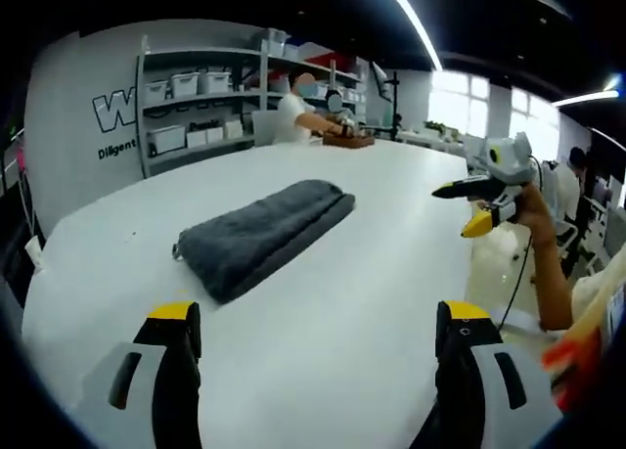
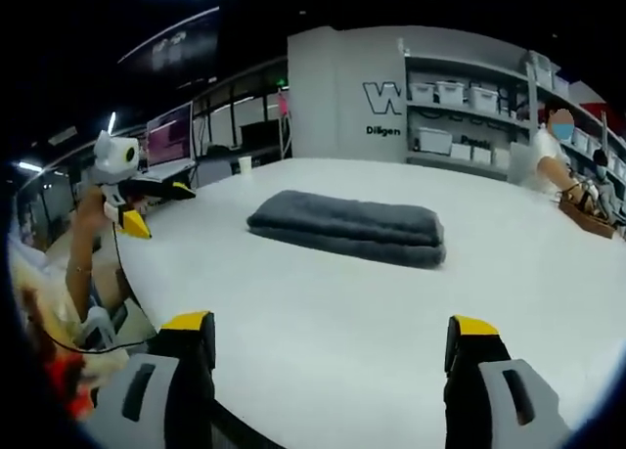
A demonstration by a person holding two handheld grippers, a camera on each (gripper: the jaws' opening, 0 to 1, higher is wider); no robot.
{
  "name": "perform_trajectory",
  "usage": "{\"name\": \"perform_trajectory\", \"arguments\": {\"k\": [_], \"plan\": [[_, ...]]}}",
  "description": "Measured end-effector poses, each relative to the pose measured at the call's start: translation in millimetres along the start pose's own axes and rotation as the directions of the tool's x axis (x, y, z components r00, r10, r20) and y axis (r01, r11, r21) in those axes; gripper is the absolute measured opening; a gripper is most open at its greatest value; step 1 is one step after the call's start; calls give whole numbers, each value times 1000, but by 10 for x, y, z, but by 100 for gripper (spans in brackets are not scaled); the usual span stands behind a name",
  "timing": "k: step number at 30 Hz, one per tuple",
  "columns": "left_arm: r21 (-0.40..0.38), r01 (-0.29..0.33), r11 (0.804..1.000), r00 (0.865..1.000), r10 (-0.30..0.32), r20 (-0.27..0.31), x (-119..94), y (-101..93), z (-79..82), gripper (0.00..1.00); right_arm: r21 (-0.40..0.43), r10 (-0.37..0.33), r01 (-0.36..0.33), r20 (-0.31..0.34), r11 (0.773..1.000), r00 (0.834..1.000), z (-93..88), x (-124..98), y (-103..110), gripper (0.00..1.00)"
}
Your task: Open the folded towel by lifting each exposed corner and separating the folded layers until the towel lies flat within the target outline without major curled edges
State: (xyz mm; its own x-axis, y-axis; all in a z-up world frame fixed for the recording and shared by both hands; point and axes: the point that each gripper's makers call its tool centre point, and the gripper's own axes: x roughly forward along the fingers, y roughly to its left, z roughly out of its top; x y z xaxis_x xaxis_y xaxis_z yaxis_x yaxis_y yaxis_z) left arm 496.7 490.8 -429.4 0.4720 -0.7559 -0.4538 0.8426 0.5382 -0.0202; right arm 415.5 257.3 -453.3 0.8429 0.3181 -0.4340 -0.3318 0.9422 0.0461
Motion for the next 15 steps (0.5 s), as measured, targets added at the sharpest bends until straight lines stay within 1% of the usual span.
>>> {"name": "perform_trajectory", "arguments": {"k": [4, 6, 8, 10, 13, 15], "plan": [[-13, -18, 1000, 999, 18, 38, 165, 67, 183, 98, -7, 27, -26, 18, 1000, 999, 46, -5, 72, 99], [-16, -20, 1000, 998, 20, 52, 252, 82, 249, 98, -23, 38, -38, 5, 999, 999, 35, 1, 118, 99], [-7, -8, 1000, 998, 9, 65, 330, 68, 308, 97, -28, 38, -38, 1, 999, 999, 25, 2, 129, 99], [11, 18, 1000, 997, -19, 69, 528, 19, 402, 96, -35, 38, -39, -9, 999, 999, 13, 3, 131, 99], [52, 32, 998, 999, -33, 21, 713, -10, 404, 95, -26, 49, -49, 1, 998, 999, 32, -6, 128, 99], [58, 41, 997, 999, -42, 11, 817, -24, 432, 95, -26, 54, -54, 3, 998, 999, 34, -18, 122, 99]]}}
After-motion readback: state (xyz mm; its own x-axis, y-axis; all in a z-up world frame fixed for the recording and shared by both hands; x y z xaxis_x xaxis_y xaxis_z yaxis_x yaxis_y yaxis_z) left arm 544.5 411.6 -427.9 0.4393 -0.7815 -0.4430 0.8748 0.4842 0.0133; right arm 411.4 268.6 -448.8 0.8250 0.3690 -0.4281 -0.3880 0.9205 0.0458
